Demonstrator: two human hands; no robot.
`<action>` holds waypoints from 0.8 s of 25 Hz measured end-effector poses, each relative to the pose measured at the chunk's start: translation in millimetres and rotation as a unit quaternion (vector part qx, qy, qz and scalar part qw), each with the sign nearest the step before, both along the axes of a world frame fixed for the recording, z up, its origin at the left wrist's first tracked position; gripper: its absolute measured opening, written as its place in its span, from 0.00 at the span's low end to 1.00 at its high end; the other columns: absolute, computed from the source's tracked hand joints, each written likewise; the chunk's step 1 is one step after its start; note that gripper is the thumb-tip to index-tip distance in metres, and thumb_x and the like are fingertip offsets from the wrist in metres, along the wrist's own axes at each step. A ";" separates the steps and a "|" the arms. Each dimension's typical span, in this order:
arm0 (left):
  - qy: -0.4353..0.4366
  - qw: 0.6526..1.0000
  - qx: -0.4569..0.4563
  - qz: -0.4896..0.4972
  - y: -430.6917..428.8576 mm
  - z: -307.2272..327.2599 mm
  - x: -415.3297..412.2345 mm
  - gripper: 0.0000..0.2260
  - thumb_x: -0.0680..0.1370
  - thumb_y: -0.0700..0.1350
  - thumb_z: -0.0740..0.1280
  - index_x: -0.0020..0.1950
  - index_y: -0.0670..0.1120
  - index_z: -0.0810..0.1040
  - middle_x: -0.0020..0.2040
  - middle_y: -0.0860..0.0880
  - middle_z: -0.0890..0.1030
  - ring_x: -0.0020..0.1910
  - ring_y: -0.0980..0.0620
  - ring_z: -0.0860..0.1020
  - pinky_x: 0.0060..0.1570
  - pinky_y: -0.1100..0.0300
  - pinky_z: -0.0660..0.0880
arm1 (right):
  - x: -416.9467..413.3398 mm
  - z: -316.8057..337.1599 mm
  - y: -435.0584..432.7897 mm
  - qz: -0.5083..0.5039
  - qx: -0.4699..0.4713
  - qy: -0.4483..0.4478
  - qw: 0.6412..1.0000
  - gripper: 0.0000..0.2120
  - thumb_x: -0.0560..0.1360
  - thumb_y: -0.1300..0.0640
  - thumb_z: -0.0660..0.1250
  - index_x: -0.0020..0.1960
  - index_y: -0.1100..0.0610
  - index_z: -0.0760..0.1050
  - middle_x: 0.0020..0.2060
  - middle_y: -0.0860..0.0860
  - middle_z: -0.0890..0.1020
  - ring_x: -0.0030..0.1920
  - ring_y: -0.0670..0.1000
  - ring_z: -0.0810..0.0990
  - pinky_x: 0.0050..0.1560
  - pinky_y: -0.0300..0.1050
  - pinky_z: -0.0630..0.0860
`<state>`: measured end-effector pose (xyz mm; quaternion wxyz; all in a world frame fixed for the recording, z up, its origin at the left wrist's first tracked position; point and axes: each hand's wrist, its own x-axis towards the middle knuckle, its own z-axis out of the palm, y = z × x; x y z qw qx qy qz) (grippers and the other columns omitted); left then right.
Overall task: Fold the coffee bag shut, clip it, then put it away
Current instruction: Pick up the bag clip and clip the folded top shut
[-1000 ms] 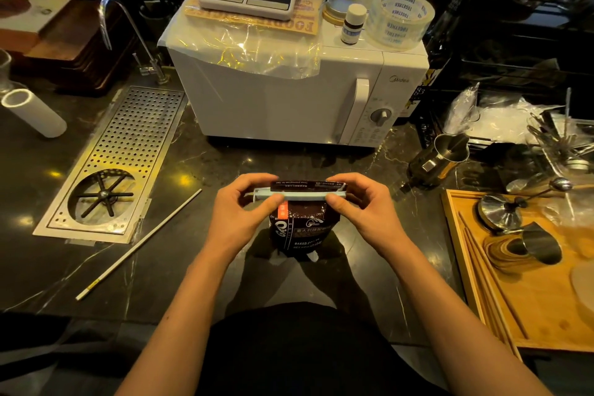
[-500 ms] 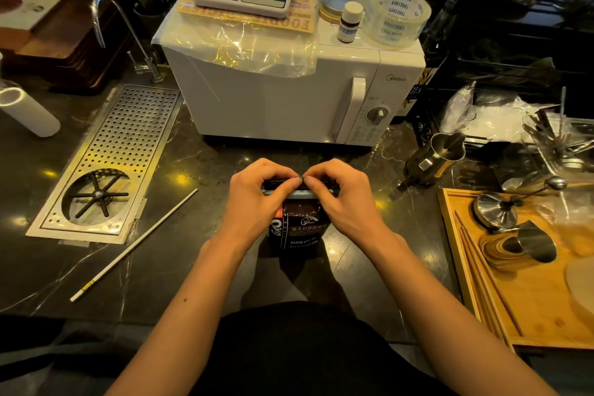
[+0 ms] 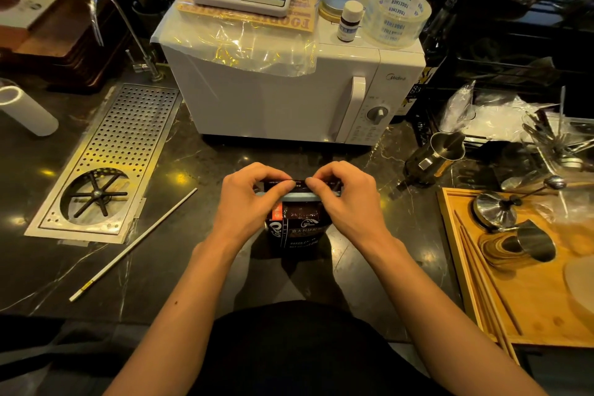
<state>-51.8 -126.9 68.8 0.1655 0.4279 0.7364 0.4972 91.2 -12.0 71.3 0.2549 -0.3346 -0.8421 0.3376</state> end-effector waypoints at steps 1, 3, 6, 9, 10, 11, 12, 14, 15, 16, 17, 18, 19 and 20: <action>-0.005 1.000 -0.004 0.005 -1.1 -0.4 0.2 0.03 0.73 0.43 0.73 0.44 0.52 0.84 0.41 0.57 0.82 0.45 0.57 0.80 0.45 0.62 0.74 | 2.1 -0.7 2.2 -0.006 -0.010 0.003 1.000 0.04 0.73 0.49 0.69 0.41 0.47 0.77 0.38 0.42 0.80 0.42 0.45 0.79 0.44 0.56 0.78; -0.008 1.000 -0.001 0.001 -1.1 -0.8 1.3 0.04 0.73 0.43 0.73 0.42 0.52 0.84 0.40 0.58 0.82 0.43 0.58 0.79 0.44 0.61 0.74 | 3.5 -1.5 3.4 -0.015 -0.019 0.005 1.000 0.05 0.71 0.50 0.70 0.39 0.48 0.76 0.36 0.42 0.79 0.40 0.46 0.78 0.43 0.58 0.77; -0.047 0.999 0.001 0.023 -1.3 -0.1 1.1 0.06 0.72 0.44 0.74 0.41 0.55 0.84 0.40 0.58 0.83 0.43 0.60 0.80 0.45 0.63 0.75 | 1.2 0.6 3.6 -0.012 -0.043 0.014 0.999 0.04 0.72 0.52 0.72 0.39 0.49 0.79 0.36 0.43 0.80 0.41 0.45 0.79 0.44 0.58 0.78; -0.138 0.988 0.010 0.076 -5.3 -2.7 4.1 0.05 0.70 0.44 0.76 0.40 0.55 0.84 0.39 0.56 0.85 0.43 0.57 0.82 0.46 0.61 0.78 | 4.3 1.0 6.1 0.007 -0.077 0.020 0.997 0.03 0.72 0.54 0.73 0.40 0.51 0.81 0.38 0.44 0.83 0.43 0.45 0.81 0.47 0.52 0.79; -0.150 0.985 0.009 0.079 -5.7 -3.7 5.3 0.05 0.70 0.45 0.76 0.40 0.55 0.84 0.39 0.56 0.85 0.43 0.57 0.82 0.45 0.61 0.79 | 6.5 0.7 6.0 0.012 -0.090 0.022 0.996 0.02 0.72 0.55 0.73 0.41 0.52 0.82 0.38 0.44 0.83 0.43 0.45 0.81 0.47 0.49 0.79; -0.155 0.985 0.006 0.074 -5.5 -4.3 6.1 0.05 0.70 0.45 0.76 0.39 0.55 0.84 0.38 0.56 0.85 0.42 0.58 0.82 0.44 0.62 0.79 | 8.6 0.6 6.1 0.013 -0.102 0.028 0.994 0.02 0.73 0.57 0.73 0.41 0.52 0.82 0.38 0.44 0.83 0.42 0.44 0.81 0.47 0.46 0.78; -0.154 0.986 0.001 0.063 -4.7 -4.4 6.2 0.05 0.71 0.44 0.75 0.39 0.55 0.84 0.38 0.57 0.85 0.42 0.59 0.82 0.44 0.64 0.78 | 10.1 0.0 6.1 0.008 -0.111 0.034 0.993 0.03 0.73 0.58 0.73 0.40 0.53 0.81 0.37 0.45 0.83 0.41 0.44 0.80 0.45 0.43 0.76; -0.145 0.989 -0.004 0.042 -3.4 -3.3 5.8 0.06 0.72 0.43 0.74 0.40 0.54 0.83 0.38 0.57 0.84 0.41 0.62 0.81 0.43 0.68 0.76 | 9.6 -0.7 5.6 -0.009 -0.111 0.038 0.993 0.06 0.73 0.60 0.73 0.38 0.53 0.80 0.34 0.45 0.81 0.38 0.43 0.78 0.42 0.39 0.73; -0.145 0.989 -0.002 0.041 -3.3 -2.6 5.3 0.05 0.73 0.43 0.74 0.41 0.54 0.83 0.39 0.56 0.84 0.42 0.62 0.81 0.44 0.68 0.76 | 7.6 -0.6 4.7 -0.017 -0.108 0.040 0.993 0.06 0.72 0.61 0.73 0.38 0.54 0.80 0.34 0.45 0.81 0.37 0.43 0.78 0.42 0.38 0.73; -0.151 0.988 0.001 0.047 -3.6 -2.4 4.3 0.05 0.73 0.43 0.74 0.41 0.54 0.84 0.40 0.56 0.84 0.43 0.61 0.81 0.45 0.66 0.76 | 5.2 0.3 4.0 -0.024 -0.109 0.046 0.993 0.05 0.72 0.60 0.73 0.38 0.54 0.81 0.34 0.45 0.81 0.37 0.43 0.78 0.41 0.38 0.73; -0.160 0.986 0.005 0.056 -3.9 -2.2 3.6 0.05 0.73 0.44 0.74 0.41 0.54 0.84 0.41 0.55 0.85 0.44 0.59 0.82 0.45 0.64 0.78 | 3.4 1.3 3.5 -0.029 -0.116 0.053 0.991 0.04 0.72 0.60 0.73 0.38 0.54 0.82 0.34 0.45 0.82 0.37 0.43 0.79 0.41 0.39 0.75; -0.169 0.983 0.005 0.066 -4.8 -2.5 3.3 0.04 0.73 0.44 0.74 0.42 0.55 0.84 0.42 0.55 0.85 0.46 0.57 0.82 0.46 0.62 0.78 | 2.5 2.0 3.1 -0.031 -0.125 0.056 0.990 0.03 0.72 0.59 0.73 0.39 0.54 0.83 0.34 0.45 0.83 0.38 0.44 0.80 0.41 0.40 0.76; -0.178 0.981 0.004 0.076 -5.9 -2.8 3.5 0.04 0.72 0.45 0.74 0.42 0.55 0.84 0.43 0.55 0.85 0.46 0.56 0.82 0.45 0.62 0.78 | 2.8 2.3 2.9 -0.032 -0.135 0.058 0.989 0.03 0.72 0.58 0.74 0.40 0.54 0.83 0.35 0.45 0.84 0.38 0.44 0.81 0.41 0.40 0.78; -0.187 0.979 0.003 0.085 -6.9 -3.5 4.1 0.04 0.72 0.45 0.74 0.42 0.54 0.84 0.43 0.54 0.85 0.46 0.55 0.82 0.43 0.63 0.78 | 4.0 1.9 2.7 -0.034 -0.145 0.060 0.987 0.02 0.72 0.58 0.74 0.40 0.53 0.83 0.35 0.46 0.84 0.37 0.44 0.81 0.41 0.40 0.78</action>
